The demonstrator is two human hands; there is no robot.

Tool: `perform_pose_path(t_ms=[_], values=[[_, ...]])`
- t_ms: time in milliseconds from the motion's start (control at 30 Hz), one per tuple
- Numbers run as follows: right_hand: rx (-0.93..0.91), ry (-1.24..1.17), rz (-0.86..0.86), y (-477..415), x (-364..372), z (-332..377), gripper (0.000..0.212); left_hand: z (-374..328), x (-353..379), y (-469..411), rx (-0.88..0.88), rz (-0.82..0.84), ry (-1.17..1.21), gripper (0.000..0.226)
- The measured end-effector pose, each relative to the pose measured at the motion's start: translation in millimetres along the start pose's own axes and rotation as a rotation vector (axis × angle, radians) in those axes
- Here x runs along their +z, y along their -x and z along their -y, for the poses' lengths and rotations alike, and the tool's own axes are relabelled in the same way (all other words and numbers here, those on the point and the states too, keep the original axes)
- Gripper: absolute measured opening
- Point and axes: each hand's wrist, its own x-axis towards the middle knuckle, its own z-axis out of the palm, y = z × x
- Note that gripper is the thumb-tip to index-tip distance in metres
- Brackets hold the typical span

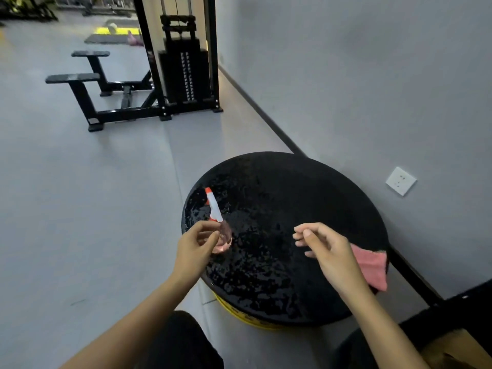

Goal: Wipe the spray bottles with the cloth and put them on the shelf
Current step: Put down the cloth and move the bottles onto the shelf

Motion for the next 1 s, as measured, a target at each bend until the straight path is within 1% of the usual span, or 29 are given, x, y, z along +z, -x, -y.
perform_pose_path(t_ms=[100, 233, 333, 467, 567, 733, 900, 1000], values=[[0.018, -0.006, 0.022, -7, 14, -9, 0.021, 19, -5, -11, -0.043, -0.039, -0.033, 0.017], [0.057, -0.008, 0.047, -15, 28, -23, 0.021, 32, -2, -25, -0.082, -0.064, -0.038, 0.031], [0.071, 0.008, 0.062, -18, 31, -32, 0.02, 45, 5, -38, -0.096, -0.037, -0.07, 0.042], [0.1, 0.02, 0.058, -22, 28, -40, 0.02, 54, 18, -54, -0.092, -0.026, -0.092, 0.047], [0.111, 0.028, 0.054, -25, 25, -45, 0.02, 54, 25, -65, -0.071, -0.064, -0.106, 0.044], [0.13, 0.027, 0.043, -26, 19, -51, 0.02, 56, 30, -71, -0.047, -0.103, -0.128, 0.025], [0.138, 0.02, 0.033, -21, 15, -53, 0.02, 53, 29, -71, -0.035, -0.117, -0.129, 0.019], [0.133, 0.009, 0.02, -18, 8, -49, 0.02, 49, 30, -69, -0.019, -0.115, -0.126, 0.023]])
